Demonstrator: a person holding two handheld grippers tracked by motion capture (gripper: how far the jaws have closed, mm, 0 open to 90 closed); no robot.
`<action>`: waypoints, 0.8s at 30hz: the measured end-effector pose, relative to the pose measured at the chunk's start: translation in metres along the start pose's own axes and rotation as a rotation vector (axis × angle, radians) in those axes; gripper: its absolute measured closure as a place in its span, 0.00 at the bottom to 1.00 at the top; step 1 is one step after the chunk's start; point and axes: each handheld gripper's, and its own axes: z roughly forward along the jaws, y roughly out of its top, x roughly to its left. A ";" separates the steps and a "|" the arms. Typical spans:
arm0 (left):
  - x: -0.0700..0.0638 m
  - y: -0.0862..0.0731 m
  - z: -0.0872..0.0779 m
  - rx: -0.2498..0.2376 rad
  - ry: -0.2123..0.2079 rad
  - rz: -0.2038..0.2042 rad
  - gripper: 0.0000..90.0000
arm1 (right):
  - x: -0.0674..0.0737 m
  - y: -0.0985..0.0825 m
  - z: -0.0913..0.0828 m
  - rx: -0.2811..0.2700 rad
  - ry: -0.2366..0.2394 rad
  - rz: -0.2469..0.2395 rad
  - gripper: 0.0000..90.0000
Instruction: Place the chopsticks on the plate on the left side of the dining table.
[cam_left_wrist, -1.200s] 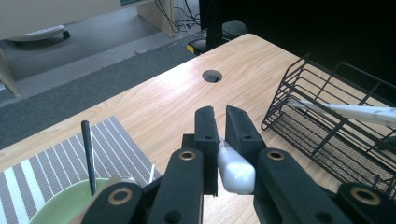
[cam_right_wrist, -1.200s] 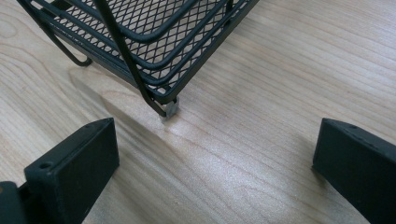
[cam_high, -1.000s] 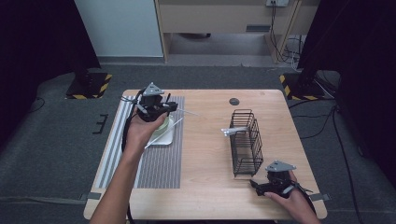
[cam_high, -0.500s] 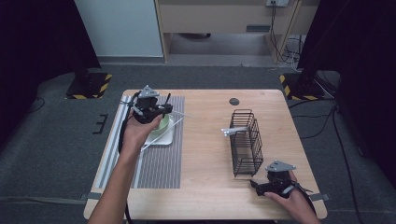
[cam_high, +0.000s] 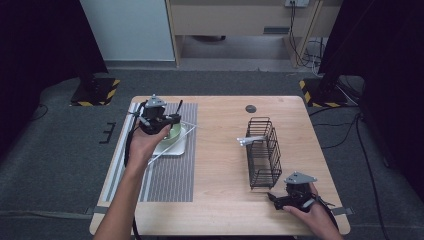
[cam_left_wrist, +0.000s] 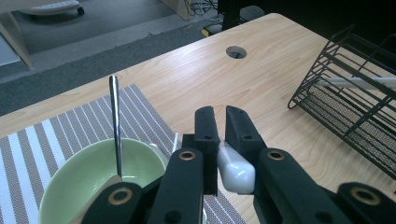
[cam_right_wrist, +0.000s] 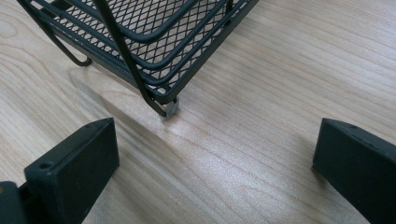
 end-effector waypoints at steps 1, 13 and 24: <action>0.001 -0.001 0.000 0.002 0.002 0.000 0.92 | 0.000 0.000 0.000 0.000 0.000 0.000 0.00; 0.012 -0.020 0.003 0.025 0.014 -0.036 0.92 | 0.000 0.000 0.000 -0.001 -0.001 -0.003 0.00; 0.012 -0.032 0.003 0.030 0.016 -0.036 0.92 | 0.000 0.000 0.000 -0.002 -0.002 -0.003 0.00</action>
